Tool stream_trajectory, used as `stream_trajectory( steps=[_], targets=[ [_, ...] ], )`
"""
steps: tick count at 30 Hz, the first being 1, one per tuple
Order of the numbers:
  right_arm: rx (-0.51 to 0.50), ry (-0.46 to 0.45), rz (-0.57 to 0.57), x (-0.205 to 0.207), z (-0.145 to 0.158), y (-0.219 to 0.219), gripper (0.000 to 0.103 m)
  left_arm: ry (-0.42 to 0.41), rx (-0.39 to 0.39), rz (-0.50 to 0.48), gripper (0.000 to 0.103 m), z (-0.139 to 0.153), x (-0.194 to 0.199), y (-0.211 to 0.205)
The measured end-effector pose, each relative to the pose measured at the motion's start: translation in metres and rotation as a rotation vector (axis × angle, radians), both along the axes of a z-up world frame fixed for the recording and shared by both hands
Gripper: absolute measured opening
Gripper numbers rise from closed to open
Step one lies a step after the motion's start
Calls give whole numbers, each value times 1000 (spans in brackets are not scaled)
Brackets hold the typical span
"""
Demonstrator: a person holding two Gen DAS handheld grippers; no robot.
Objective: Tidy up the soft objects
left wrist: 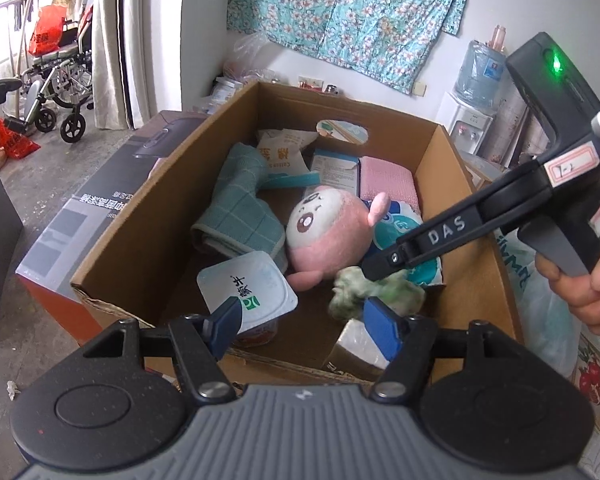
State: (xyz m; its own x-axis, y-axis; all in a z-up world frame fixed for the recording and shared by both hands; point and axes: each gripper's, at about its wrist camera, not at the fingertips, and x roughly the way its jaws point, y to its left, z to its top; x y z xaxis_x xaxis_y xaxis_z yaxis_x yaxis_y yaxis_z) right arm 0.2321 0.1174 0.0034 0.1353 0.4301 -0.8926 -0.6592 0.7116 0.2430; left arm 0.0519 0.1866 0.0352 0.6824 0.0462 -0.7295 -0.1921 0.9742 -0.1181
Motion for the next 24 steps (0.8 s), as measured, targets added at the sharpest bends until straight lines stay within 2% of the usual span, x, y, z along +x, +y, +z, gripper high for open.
stream_trajectory(
  steps=[4, 10, 15, 24],
  targets=[
    [44, 1, -19, 0, 12, -8, 47, -18, -2, 4, 69, 5, -5, 1],
    [99, 96, 2, -8, 16, -16, 48, -61, -4, 34, 69, 16, -18, 9],
    [68, 159, 68, -22, 6, -7, 47, -81, -6, 78, 69, 22, -34, 22],
    [18, 212, 130, -35, -17, 13, 45, -78, -13, 134, 69, 21, -48, 42]
  ],
)
